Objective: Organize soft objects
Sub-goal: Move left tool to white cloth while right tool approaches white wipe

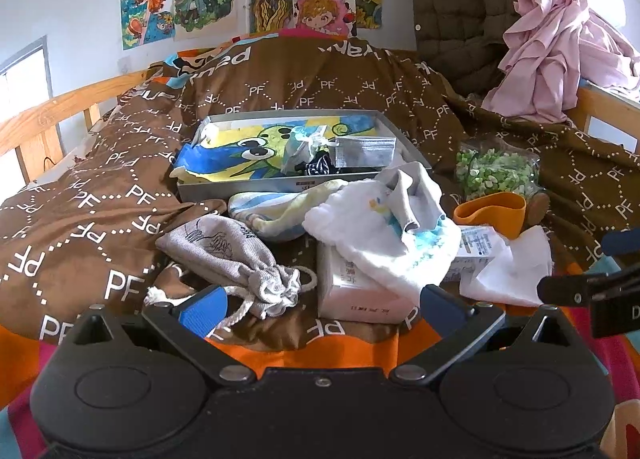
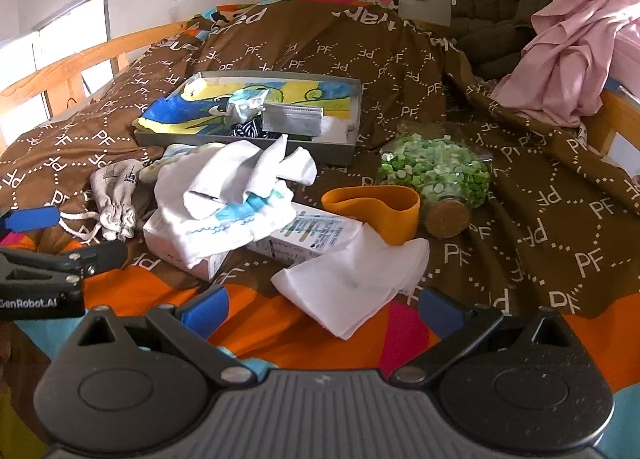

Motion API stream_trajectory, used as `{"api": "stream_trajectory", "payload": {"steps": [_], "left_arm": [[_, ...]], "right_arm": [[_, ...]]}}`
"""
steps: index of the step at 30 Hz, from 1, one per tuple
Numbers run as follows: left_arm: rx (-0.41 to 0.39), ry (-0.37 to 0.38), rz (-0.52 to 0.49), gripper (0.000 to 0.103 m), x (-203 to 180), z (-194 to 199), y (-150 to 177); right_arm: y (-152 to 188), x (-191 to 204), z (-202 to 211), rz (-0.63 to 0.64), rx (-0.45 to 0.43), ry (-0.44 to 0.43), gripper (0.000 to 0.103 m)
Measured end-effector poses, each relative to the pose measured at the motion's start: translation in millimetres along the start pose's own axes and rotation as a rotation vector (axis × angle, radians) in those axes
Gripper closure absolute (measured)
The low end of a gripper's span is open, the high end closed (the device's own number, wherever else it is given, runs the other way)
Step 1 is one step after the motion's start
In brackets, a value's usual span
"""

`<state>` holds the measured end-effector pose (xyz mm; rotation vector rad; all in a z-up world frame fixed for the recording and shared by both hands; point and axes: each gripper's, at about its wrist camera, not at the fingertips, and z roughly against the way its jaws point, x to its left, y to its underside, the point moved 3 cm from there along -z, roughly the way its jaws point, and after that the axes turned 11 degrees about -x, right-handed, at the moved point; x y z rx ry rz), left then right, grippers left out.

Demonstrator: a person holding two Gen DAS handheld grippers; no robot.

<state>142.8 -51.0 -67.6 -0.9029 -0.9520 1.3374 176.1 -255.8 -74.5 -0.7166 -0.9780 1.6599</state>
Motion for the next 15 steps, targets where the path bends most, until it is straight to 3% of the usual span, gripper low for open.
{"api": "stream_trajectory", "payload": {"steps": [15], "left_arm": [[-0.080,0.058,0.000,0.001,-22.0,-40.7,-30.2]], "right_arm": [[1.4,-3.8,-14.2,-0.035,0.018,-0.015,0.000]]}}
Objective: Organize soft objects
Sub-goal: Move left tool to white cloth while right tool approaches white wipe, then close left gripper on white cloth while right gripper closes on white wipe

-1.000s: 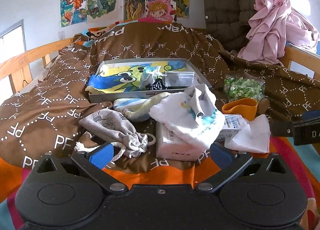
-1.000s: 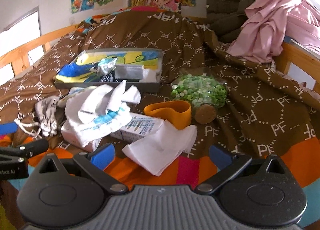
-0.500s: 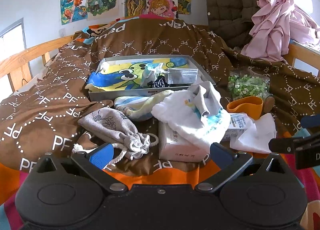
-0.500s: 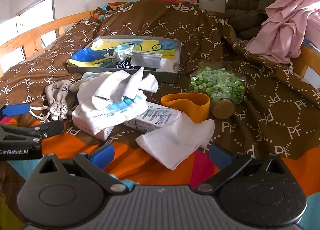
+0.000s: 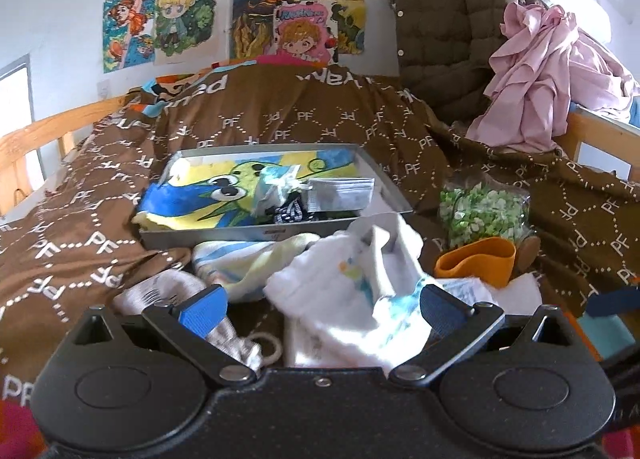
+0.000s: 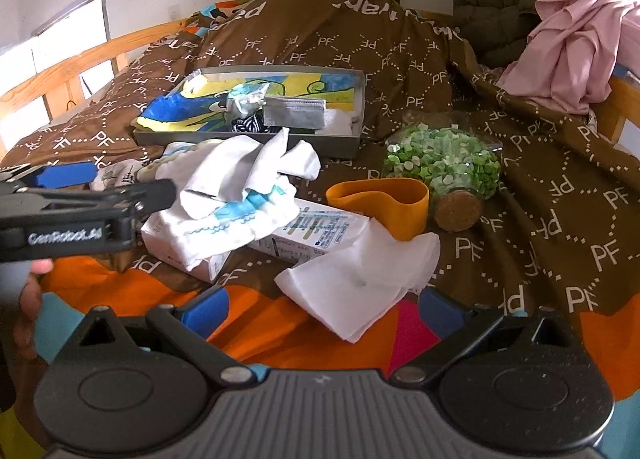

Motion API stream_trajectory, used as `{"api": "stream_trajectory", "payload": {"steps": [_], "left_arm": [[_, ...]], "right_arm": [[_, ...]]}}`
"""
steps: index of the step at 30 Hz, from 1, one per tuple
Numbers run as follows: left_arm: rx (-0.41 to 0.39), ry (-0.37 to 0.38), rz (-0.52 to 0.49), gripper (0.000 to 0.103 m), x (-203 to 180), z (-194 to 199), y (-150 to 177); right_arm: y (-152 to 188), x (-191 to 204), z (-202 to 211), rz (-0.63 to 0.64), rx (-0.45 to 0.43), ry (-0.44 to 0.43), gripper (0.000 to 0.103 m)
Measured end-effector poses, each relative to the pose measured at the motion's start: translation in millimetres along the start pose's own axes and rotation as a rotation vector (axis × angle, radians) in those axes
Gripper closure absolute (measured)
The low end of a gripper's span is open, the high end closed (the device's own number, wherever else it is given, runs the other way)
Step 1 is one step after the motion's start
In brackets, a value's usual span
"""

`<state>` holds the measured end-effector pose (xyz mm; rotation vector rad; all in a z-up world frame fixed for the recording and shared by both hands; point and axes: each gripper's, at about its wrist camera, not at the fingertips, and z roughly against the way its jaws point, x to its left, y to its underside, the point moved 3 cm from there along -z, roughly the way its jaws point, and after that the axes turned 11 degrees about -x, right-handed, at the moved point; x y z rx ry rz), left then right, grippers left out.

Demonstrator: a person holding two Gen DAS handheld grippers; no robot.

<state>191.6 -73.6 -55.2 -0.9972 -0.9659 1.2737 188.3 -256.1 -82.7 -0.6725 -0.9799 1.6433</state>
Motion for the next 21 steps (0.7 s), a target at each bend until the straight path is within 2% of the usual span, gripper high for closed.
{"api": "stream_trajectory", "payload": {"steps": [9,16,21], "left_arm": [[0.018,0.076,0.002,0.001,-18.9,-41.8,-0.2],[0.052,0.132,0.042,0.001,-22.1,-73.3,0.2],[0.072,0.167,0.060,0.002,-24.0,-83.0,4.8]], "right_arm": [[1.1,-21.5,-27.3,-0.050,0.004,0.084,0.000],[6.3,-31.7,-45.0,-0.076,0.019,0.098,0.000],[9.4,-25.6,-59.3,-0.029,0.026,0.087,0.000]]}}
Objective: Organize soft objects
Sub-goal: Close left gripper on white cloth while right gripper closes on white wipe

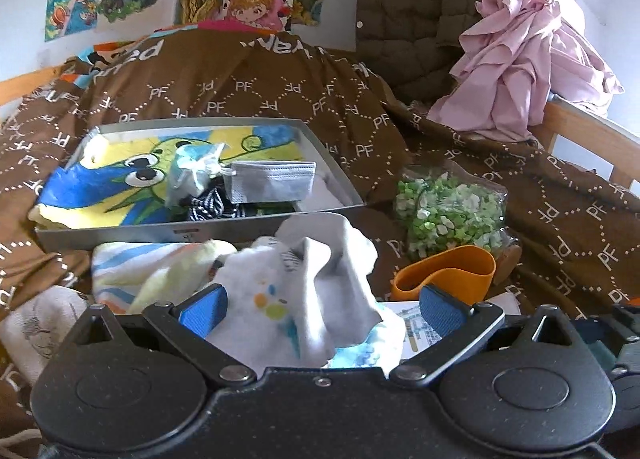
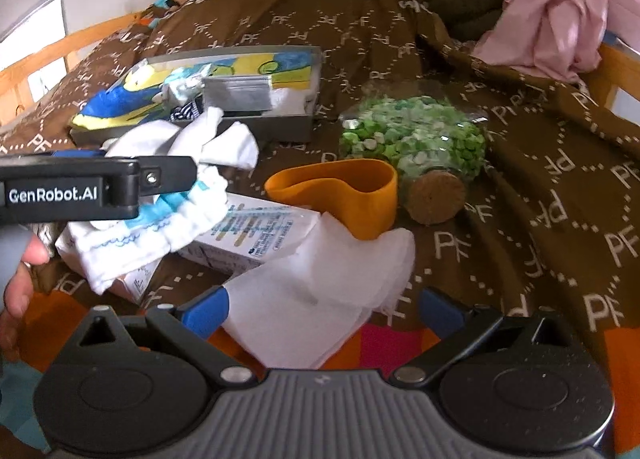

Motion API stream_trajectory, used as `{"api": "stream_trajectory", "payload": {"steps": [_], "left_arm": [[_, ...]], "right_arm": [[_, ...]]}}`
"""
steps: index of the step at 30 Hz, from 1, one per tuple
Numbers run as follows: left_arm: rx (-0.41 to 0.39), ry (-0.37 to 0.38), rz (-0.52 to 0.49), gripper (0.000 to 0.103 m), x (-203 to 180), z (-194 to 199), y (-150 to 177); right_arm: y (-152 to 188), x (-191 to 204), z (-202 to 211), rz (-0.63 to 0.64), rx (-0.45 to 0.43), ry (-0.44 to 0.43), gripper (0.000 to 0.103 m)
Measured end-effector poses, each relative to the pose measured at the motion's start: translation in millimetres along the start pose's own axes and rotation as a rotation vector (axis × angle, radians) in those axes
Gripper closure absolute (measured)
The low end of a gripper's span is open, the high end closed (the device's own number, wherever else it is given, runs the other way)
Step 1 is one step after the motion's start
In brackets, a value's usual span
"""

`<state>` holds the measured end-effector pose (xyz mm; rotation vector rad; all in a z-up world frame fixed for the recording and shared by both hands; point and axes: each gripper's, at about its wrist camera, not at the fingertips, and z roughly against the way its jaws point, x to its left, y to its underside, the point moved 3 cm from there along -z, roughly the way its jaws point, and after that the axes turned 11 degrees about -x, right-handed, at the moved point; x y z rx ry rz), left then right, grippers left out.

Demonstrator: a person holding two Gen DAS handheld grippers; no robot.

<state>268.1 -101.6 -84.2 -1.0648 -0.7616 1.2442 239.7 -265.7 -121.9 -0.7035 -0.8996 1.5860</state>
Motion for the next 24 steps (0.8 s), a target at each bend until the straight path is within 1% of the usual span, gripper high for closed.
{"api": "stream_trajectory", "payload": {"steps": [5,10,12,16,20,22,24], "left_arm": [[-0.007,0.001,-0.013,0.008,-0.9,-2.6,2.6],[-0.028,0.014,-0.036,0.010,-5.0,0.4,1.9],[-0.027,0.023,-0.044,0.016,-7.2,0.2,1.2],[-0.027,0.030,-0.054,0.023,-10.0,-0.9,-1.0],[-0.027,0.031,-0.077,0.034,-13.1,-1.9,-2.9],[-0.031,0.042,-0.097,0.035,-16.4,-1.1,-2.7],[-0.028,0.051,-0.115,0.040,-19.3,-0.3,-1.2]], "right_arm": [[2.0,5.6,-12.2,0.033,0.003,-0.005,0.000],[3.6,8.0,-16.6,0.050,0.006,-0.010,0.001],[3.7,8.1,-17.3,0.053,0.009,-0.012,0.003],[3.9,7.4,-17.5,0.052,0.015,-0.006,0.008],[4.3,7.5,-17.3,0.059,0.017,0.003,0.010],[4.2,8.0,-17.0,0.060,0.015,0.005,0.011],[4.6,8.6,-16.9,0.065,0.015,0.005,0.012]]}}
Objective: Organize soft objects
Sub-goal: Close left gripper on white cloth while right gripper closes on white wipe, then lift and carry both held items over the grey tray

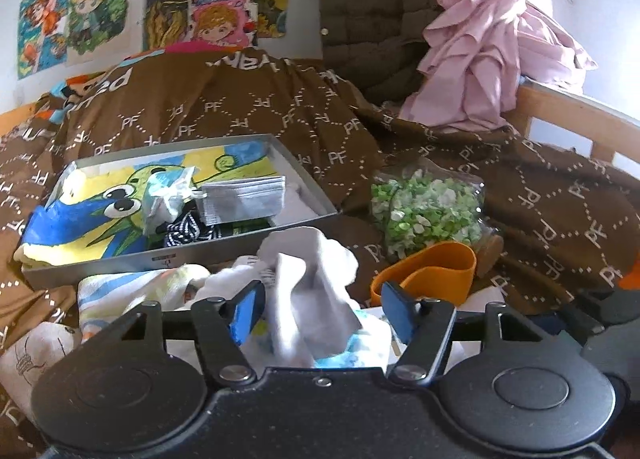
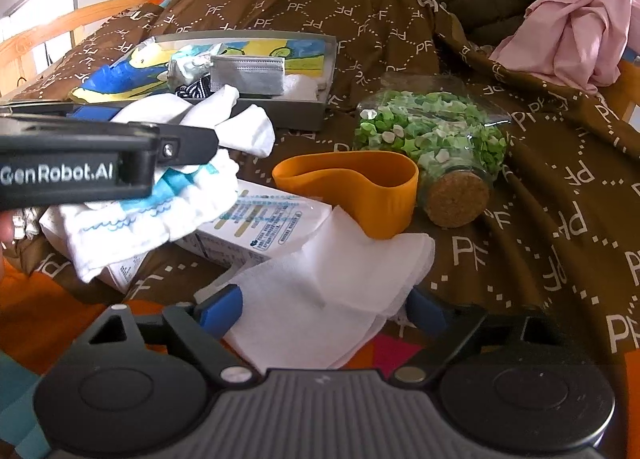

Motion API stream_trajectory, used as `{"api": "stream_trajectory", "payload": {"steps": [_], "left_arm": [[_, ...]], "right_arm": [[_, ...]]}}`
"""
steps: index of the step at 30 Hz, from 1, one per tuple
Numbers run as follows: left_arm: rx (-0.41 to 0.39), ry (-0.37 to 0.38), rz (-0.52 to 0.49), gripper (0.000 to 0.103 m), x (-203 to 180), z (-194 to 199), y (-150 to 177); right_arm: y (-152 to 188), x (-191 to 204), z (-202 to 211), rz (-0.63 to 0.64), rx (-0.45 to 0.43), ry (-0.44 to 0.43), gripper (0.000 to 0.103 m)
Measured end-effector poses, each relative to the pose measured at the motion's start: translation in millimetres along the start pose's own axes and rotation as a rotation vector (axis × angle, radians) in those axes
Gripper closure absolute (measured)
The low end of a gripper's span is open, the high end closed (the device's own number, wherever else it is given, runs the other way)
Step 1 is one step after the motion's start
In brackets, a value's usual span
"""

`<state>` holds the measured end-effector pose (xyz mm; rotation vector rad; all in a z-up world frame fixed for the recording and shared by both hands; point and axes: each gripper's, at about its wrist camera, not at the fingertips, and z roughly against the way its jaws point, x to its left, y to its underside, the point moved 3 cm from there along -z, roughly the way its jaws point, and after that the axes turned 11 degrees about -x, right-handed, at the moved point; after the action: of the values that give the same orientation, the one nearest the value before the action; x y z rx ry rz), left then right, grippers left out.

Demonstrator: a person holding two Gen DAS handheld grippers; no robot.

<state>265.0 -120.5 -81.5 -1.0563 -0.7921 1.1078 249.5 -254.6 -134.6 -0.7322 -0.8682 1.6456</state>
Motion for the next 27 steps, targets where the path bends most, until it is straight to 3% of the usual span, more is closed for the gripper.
{"api": "stream_trajectory", "payload": {"steps": [6,18,27], "left_arm": [[0.030,0.008,-0.037,0.064,-5.6,-0.4,5.2],[0.023,0.038,-0.085,0.090,-15.6,5.8,7.8],[0.027,0.034,-0.035,0.099,-10.1,13.3,-0.7]], "right_arm": [[1.2,1.7,-0.7,0.012,0.007,0.001,0.020],[1.9,2.2,0.4,0.006,0.017,0.002,0.034],[2.0,-1.5,2.7,0.006,0.024,0.033,0.066]]}}
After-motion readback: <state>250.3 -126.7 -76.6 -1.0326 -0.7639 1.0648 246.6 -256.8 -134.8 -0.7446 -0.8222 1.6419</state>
